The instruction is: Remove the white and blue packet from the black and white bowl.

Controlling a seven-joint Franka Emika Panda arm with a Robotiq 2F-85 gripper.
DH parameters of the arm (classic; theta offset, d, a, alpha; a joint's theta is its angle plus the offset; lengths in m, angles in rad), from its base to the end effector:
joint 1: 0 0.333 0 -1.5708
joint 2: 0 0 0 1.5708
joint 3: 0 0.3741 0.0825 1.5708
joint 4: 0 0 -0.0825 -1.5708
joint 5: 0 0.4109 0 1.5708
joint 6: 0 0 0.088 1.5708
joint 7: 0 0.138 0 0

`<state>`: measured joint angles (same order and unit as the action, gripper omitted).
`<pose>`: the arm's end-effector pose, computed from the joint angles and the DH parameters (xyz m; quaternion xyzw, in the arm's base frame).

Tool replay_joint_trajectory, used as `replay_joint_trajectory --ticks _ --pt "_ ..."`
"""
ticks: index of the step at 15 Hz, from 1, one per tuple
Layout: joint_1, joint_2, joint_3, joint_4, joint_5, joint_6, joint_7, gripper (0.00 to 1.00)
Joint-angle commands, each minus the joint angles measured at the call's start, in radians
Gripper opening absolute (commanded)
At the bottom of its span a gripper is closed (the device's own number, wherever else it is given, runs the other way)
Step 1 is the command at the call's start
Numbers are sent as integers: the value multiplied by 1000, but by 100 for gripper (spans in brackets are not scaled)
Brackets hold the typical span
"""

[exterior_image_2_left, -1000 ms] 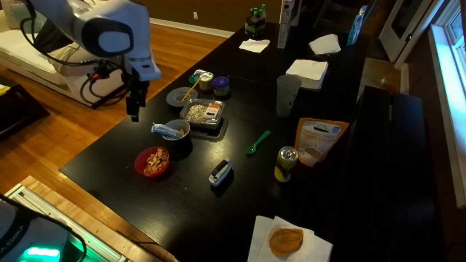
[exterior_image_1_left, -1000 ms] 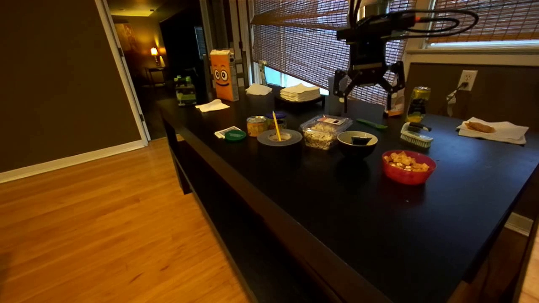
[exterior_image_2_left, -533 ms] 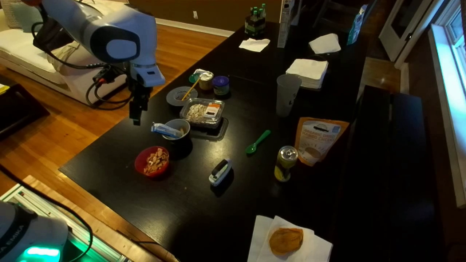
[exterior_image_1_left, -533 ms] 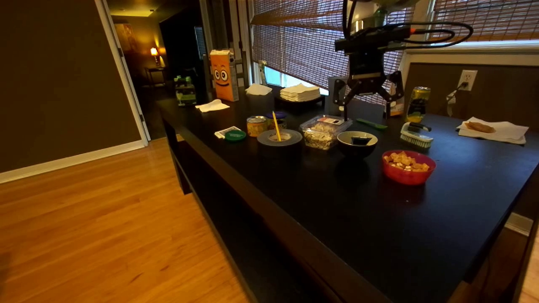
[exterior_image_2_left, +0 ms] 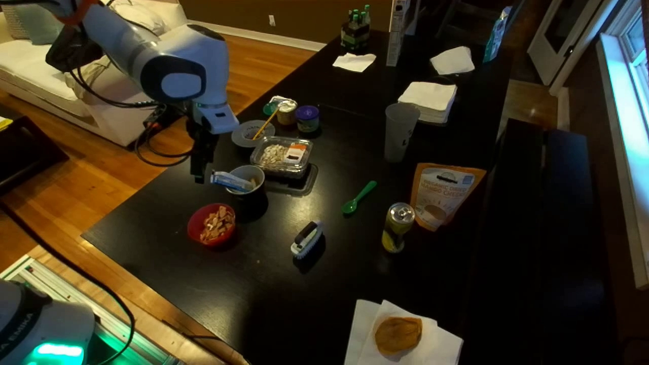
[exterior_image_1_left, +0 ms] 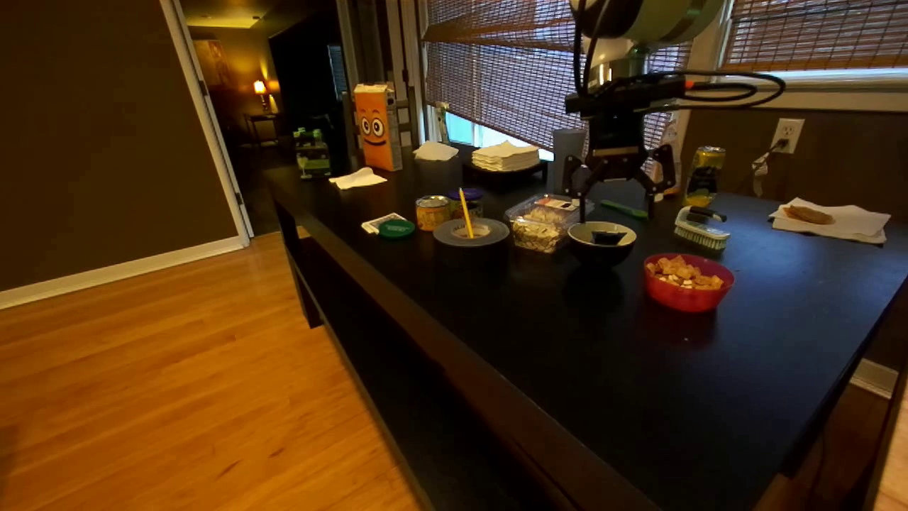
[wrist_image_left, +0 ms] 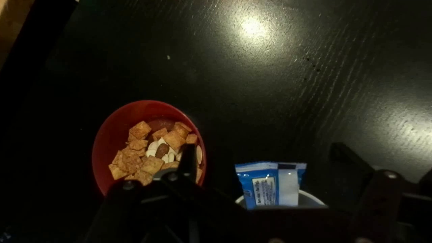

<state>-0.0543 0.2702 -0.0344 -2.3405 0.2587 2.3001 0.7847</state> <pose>0.5004 -0.0337 0.2014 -0.8459 0.5051 0.1700 0.0204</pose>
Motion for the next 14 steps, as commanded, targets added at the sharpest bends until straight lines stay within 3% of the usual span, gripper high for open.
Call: replay_joint_trajectory --ticks 1,12,14 --pt "1 54 -1 28 68 40 -80 100" --pt "4 151 -29 68 82 169 -140 100" --pt "3 158 -31 75 85 170 -143 91"
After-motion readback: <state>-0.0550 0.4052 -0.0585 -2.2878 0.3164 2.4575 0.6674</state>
